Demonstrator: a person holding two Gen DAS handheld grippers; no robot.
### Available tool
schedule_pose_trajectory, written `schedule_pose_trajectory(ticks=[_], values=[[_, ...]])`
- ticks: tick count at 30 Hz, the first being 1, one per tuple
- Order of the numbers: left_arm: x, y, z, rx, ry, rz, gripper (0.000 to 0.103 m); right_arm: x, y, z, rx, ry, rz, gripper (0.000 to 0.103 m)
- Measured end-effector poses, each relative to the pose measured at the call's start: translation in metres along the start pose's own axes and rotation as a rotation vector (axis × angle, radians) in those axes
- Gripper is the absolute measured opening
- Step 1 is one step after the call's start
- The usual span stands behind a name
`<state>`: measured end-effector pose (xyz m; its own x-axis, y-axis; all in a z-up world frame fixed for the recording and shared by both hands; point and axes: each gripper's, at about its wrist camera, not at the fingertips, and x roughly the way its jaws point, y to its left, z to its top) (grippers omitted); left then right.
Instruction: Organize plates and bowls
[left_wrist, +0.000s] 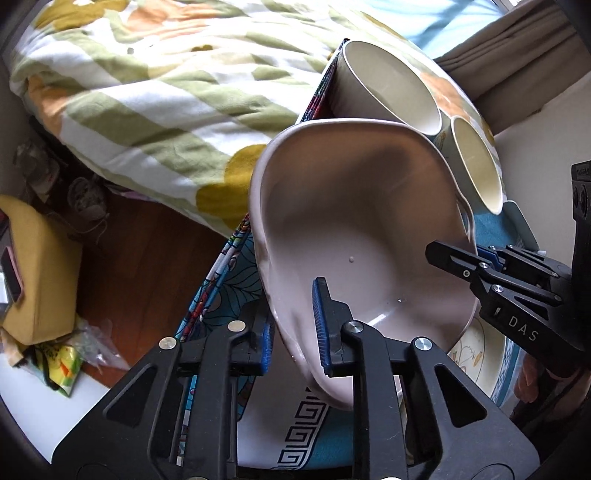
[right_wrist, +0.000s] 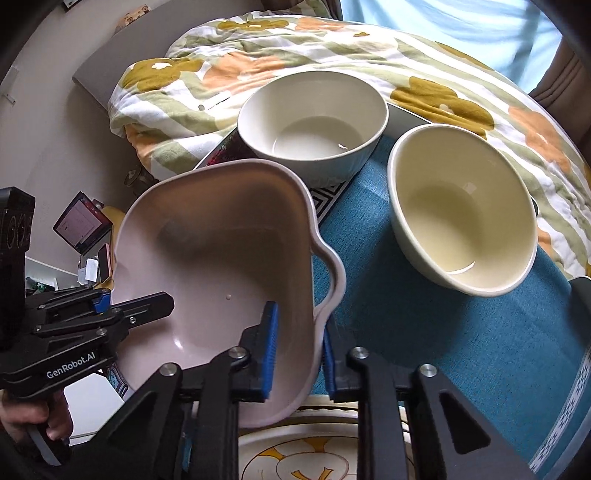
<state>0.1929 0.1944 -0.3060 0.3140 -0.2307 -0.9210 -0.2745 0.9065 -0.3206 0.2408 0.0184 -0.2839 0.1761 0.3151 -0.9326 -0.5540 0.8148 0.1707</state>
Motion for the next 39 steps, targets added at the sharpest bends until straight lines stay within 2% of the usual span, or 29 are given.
schedule_pose_trajectory(ticks=[2, 8, 17, 24, 28, 33, 39], values=[[0.000, 0.000, -0.001, 0.001, -0.004, 0.005, 0.014, -0.002, -0.001, 0.000, 0.005, -0.010, 0.007, 0.011], [-0.015, -0.010, -0.001, 0.061, -0.058, 0.048, 0.014, -0.017, 0.002, -0.008, 0.011, -0.057, 0.010, 0.010], [-0.070, -0.062, -0.021, 0.180, -0.160, 0.093, 0.014, -0.080, -0.012, -0.046, 0.072, -0.166, 0.054, 0.010], [-0.098, -0.143, -0.060, 0.260, -0.188, 0.064, 0.014, -0.145, -0.052, -0.107, 0.125, -0.234, 0.032, 0.010], [-0.099, -0.199, -0.084, 0.307, -0.189, 0.030, 0.014, -0.181, -0.087, -0.147, 0.182, -0.271, 0.007, 0.010], [-0.082, -0.267, -0.111, 0.374, -0.153, -0.036, 0.014, -0.209, -0.134, -0.196, 0.260, -0.289, -0.044, 0.010], [-0.040, -0.337, -0.140, 0.443, -0.072, -0.106, 0.014, -0.222, -0.191, -0.255, 0.368, -0.287, -0.105, 0.010]])
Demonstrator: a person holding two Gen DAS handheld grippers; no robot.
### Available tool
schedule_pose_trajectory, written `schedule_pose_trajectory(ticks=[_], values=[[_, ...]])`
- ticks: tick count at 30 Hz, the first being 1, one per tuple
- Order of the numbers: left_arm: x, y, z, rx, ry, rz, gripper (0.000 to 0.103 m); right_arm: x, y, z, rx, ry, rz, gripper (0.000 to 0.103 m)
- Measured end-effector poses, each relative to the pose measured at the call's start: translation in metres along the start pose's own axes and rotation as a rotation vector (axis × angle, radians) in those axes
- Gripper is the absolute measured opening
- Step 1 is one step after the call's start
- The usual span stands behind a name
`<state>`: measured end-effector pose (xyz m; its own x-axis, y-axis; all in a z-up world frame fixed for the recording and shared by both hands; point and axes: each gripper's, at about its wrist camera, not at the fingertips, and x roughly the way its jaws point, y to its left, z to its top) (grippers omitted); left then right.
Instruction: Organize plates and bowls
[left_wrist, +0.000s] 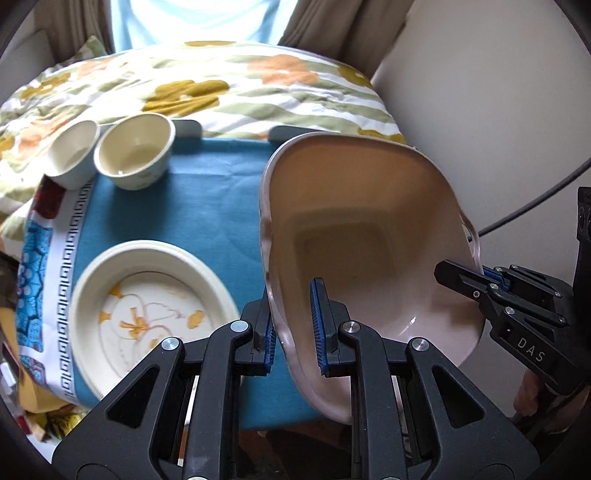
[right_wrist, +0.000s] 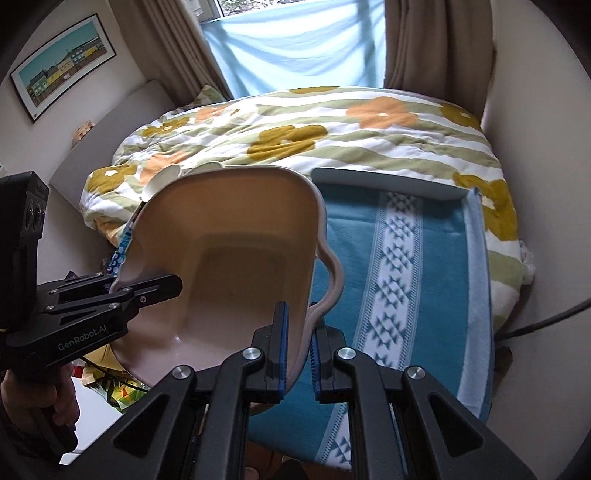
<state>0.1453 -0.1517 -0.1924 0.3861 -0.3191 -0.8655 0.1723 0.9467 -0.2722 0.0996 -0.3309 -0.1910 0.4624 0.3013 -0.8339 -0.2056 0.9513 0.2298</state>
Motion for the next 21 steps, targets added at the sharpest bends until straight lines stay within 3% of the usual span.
schedule_pose_trajectory(ticks=[5, 10, 21], values=[[0.043, -0.038, -0.006, 0.040, 0.066, -0.049, 0.014, 0.004, -0.047, -0.025, 0.083, 0.009, -0.044, 0.010], [0.079, -0.058, -0.013, 0.070, 0.105, -0.050, 0.014, 0.021, -0.076, -0.046, 0.142, 0.028, -0.056, 0.010], [0.117, -0.062, -0.030, 0.092, 0.138, -0.019, 0.014, 0.043, -0.090, -0.067, 0.157, 0.034, -0.048, 0.010]])
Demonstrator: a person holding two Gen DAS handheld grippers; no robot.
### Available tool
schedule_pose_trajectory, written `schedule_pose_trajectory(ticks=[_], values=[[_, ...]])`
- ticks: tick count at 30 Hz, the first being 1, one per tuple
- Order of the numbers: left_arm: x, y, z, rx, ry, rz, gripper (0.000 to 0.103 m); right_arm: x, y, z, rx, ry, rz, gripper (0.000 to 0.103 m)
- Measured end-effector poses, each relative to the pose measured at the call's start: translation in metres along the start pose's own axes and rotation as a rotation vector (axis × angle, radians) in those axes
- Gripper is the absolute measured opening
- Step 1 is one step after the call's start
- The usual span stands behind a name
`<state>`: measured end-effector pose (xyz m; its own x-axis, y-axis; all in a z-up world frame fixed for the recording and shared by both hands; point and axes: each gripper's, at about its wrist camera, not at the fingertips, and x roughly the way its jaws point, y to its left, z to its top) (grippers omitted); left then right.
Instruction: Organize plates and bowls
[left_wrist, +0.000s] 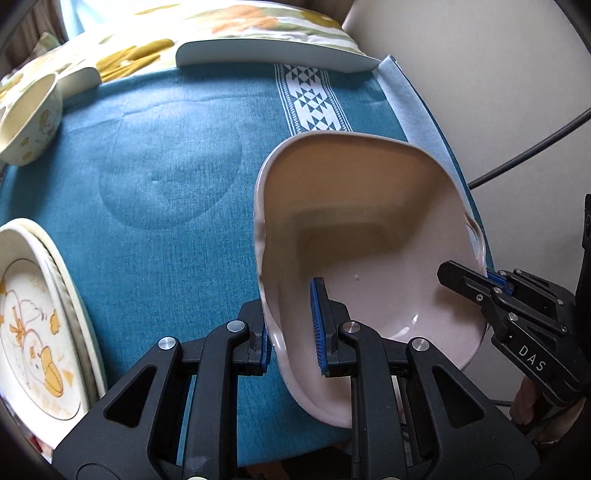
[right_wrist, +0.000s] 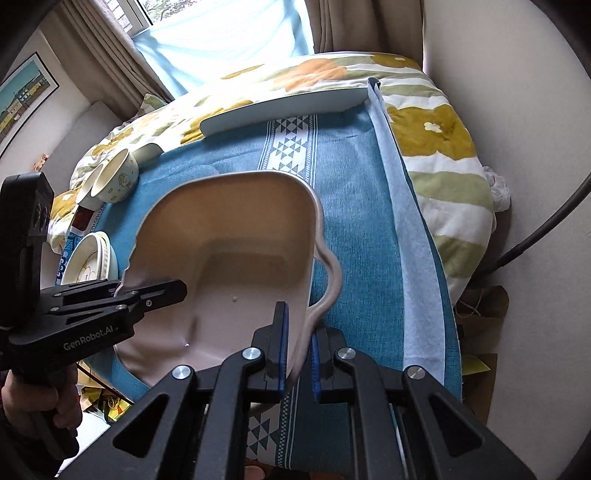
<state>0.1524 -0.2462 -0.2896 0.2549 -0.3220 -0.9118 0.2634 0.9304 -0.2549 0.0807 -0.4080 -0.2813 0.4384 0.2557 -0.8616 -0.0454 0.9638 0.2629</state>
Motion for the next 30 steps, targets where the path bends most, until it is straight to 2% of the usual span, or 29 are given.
schedule_pose_trajectory(ticks=[6, 16, 23, 24, 26, 27, 28, 30], values=[[0.008, -0.001, -0.002, 0.015, 0.016, 0.008, 0.015, 0.007, -0.005, -0.004, 0.018, -0.004, 0.001, 0.010], [0.015, -0.008, 0.000, 0.057, 0.031, 0.073, 0.017, 0.011, -0.010, -0.005, 0.083, -0.005, 0.034, 0.010], [0.019, -0.011, -0.001, 0.075, 0.043, 0.073, 0.020, 0.015, -0.011, -0.006, 0.121, 0.006, 0.046, 0.010], [0.020, -0.012, -0.002, 0.078, 0.046, 0.072, 0.024, 0.015, -0.012, -0.007, 0.129, 0.009, 0.050, 0.010], [0.020, -0.013, -0.002, 0.082, 0.043, 0.072, 0.046, 0.017, -0.012, -0.007, 0.141, 0.011, 0.052, 0.010], [0.018, -0.014, -0.003, 0.085, 0.034, 0.072, 0.068, 0.017, -0.012, -0.007, 0.148, 0.012, 0.055, 0.010], [0.016, -0.014, -0.004, 0.087, 0.019, 0.074, 0.078, 0.017, -0.012, -0.007, 0.154, 0.012, 0.059, 0.012], [0.013, -0.014, -0.003, 0.090, 0.009, 0.081, 0.079, 0.017, -0.013, -0.008, 0.164, 0.008, 0.063, 0.017]])
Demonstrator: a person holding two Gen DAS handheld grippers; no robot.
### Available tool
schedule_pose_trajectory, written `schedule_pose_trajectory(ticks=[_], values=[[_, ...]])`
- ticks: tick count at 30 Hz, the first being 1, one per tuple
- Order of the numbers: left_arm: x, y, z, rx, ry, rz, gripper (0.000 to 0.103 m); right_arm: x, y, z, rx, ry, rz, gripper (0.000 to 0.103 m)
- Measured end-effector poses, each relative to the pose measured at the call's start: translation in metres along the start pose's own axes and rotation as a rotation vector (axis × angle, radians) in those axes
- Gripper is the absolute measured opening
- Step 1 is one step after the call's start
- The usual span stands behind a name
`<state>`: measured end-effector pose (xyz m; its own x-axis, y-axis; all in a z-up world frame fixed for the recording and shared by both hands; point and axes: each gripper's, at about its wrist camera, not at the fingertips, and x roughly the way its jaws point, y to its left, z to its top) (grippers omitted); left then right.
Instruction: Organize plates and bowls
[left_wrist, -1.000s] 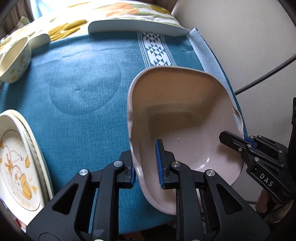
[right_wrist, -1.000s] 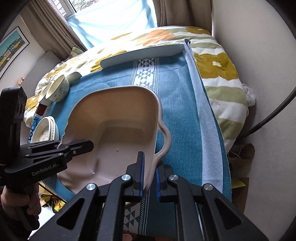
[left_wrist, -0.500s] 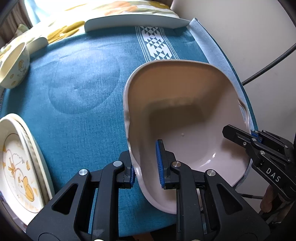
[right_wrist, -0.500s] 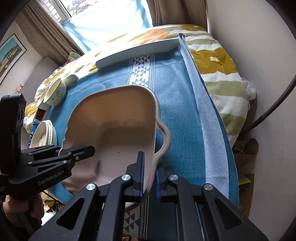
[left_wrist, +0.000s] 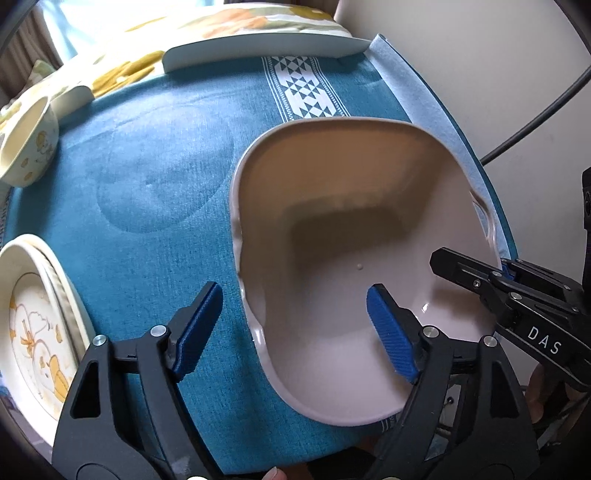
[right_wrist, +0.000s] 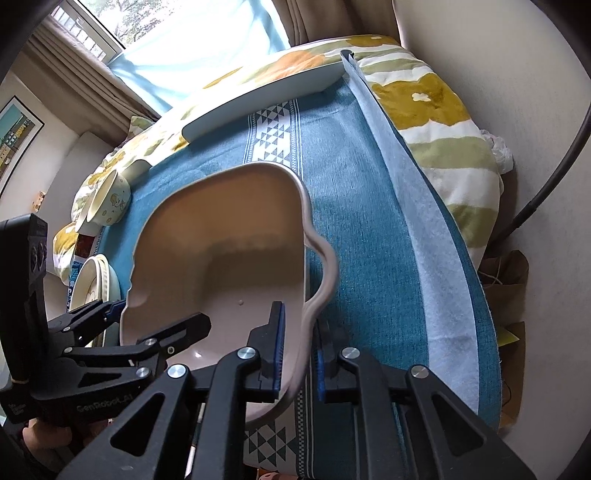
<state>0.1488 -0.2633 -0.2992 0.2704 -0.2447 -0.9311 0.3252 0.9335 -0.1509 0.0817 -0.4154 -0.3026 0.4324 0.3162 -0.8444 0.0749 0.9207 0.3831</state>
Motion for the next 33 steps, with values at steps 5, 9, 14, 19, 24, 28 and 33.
schedule_pose_trajectory(ticks=[5, 9, 14, 19, 24, 28, 33], values=[[-0.011, 0.006, -0.003, -0.012, 0.009, -0.006, 0.079, -0.013, -0.002, 0.001, 0.017, -0.013, -0.003, 0.024], [-0.052, 0.014, -0.007, -0.018, -0.041, 0.017, 0.079, -0.047, 0.010, 0.007, -0.011, -0.053, -0.022, 0.024], [-0.132, 0.039, -0.005, -0.081, -0.184, 0.066, 0.080, -0.094, 0.057, 0.031, -0.123, -0.153, 0.034, 0.026], [-0.196, 0.089, 0.008, -0.159, -0.355, 0.170, 0.103, -0.107, 0.114, 0.063, -0.204, -0.232, 0.191, 0.102], [-0.207, 0.160, 0.022, -0.235, -0.336, 0.166, 0.103, -0.085, 0.178, 0.092, -0.315, -0.254, 0.194, 0.102], [-0.199, 0.218, 0.036, -0.311, -0.310, 0.161, 0.103, -0.050, 0.219, 0.117, -0.322, -0.173, 0.157, 0.102], [-0.171, 0.279, 0.051, -0.379, -0.248, 0.097, 0.100, 0.010, 0.260, 0.148, -0.307, -0.086, 0.123, 0.102]])
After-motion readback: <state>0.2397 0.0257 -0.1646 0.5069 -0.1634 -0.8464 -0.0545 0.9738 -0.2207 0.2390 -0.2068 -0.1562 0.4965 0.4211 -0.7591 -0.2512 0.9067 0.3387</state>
